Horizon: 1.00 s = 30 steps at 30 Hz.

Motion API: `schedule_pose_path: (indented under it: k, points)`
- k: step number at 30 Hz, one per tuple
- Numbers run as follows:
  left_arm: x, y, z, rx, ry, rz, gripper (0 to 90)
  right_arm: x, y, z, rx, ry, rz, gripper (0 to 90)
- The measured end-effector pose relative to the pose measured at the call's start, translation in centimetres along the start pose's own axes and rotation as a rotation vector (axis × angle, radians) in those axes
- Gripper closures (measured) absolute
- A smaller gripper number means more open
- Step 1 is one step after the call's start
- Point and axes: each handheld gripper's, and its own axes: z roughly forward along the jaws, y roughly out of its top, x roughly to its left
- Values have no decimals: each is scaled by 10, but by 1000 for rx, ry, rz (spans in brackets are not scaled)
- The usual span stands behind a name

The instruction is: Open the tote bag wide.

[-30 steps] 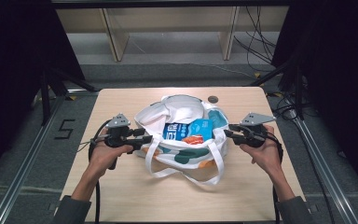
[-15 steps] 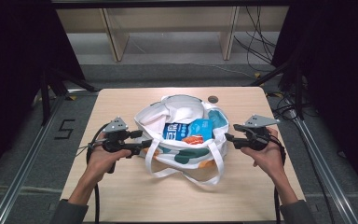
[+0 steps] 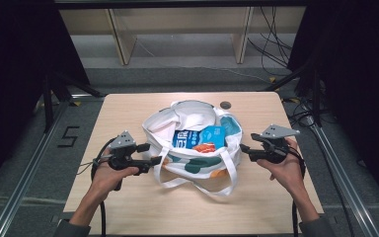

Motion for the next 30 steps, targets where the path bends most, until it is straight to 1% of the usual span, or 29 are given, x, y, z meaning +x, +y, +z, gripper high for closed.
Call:
schedule_pose_path:
  k: [1, 2, 3, 4, 5, 6, 7, 8, 9, 10, 11, 12, 13, 14, 15, 16, 17, 18, 19, 20, 21, 22, 24, 25, 26, 27, 28, 29, 30]
  points:
    - [-1, -1, 1, -1, -5, -1, 307, 2, -1, -1, 8, -5, 24, 402]
    - [-2, -3, 1, 0, -7, 0, 304, 3, -1, -1, 5, -4, 26, 400]
    - [-3, -4, 1, 5, -11, 2, 303, 1, -2, -1, -6, -9, -9, 400]
    - [-4, -5, 1, 11, -13, 7, 302, 3, -2, -2, 12, 1, 18, 399]
    - [-5, -6, 1, 11, -11, 5, 301, 5, -3, -3, 17, -2, 32, 398]
    - [-5, -7, 0, 12, -16, 12, 300, 2, -3, -2, -8, -11, -11, 397]
    - [-6, -7, -1, 14, -4, 12, 299, 5, -4, -4, 12, -6, 29, 395]
    - [-6, -7, -1, 4, -12, 10, 299, 4, -4, -4, 6, -7, 18, 395]
    - [-6, -7, -2, 4, -12, 9, 297, 5, -5, -5, -2, -13, 18, 393]
    - [-6, -9, -4, 2, -10, 10, 295, 6, -6, -6, 9, -8, 33, 390]
    - [-6, -9, -4, 2, -10, 10, 294, 6, -6, -6, 9, -8, 33, 390]
    - [-7, -10, -6, 2, 1, 9, 292, 5, -8, -6, -3, -12, 19, 387]
    - [-7, -10, -6, 2, 1, 9, 290, 5, -8, -6, -3, -12, 19, 387]
    - [-7, -12, -7, 3, -6, 10, 290, 7, -9, -8, 10, -5, 39, 384]
    - [-7, -12, -7, 3, -6, 10, 289, 7, -9, -8, 10, -5, 39, 384]
    - [-8, -15, -7, 4, -4, 4, 289, 7, -11, -7, -2, -12, 21, 381]
    - [-8, -15, -7, 4, -4, 4, 289, 7, -11, -7, -2, -12, 21, 381]
    - [-9, -16, -7, 8, -3, 4, 289, 10, -11, -8, 18, -6, 40, 380]
    - [-9, -17, -7, 9, -7, 7, 289, 9, -12, -8, 10, -7, 22, 380]
    - [-10, -19, -7, 5, -10, 7, 289, 10, -13, -7, 6, -7, 16, 379]
    - [-10, -20, -7, 9, -7, 3, 288, 12, -14, -9, 11, -2, 16, 377]
    - [-10, -21, -7, 16, -15, 8, 288, 12, -14, -9, 11, -2, 16, 377]
    - [-12, -24, -7, 10, -18, 4, 287, 14, -14, -11, 11, 18, 45, 377]
    - [-12, -25, -7, 19, -15, 4, 287, 15, -15, -12, -1, 3, 18, 375]
    - [-13, -26, -7, 19, -16, 2, 287, 15, -15, -12, -1, 3, 18, 375]
    - [-13, -27, -8, 19, -13, 9, 287, 15, -15, -13, 9, 6, 2, 374]
    - [-13, -29, -8, 21, -17, 17, 287, 16, -16, -13, 0, 6, 10, 374]
    - [-13, -30, -7, 15, -23, 16, 285, 16, -16, -14, 2, 10, 0, 374]
    - [-14, -32, -7, 23, -22, 9, 284, 18, -17, -14, 1, 7, 4, 373]
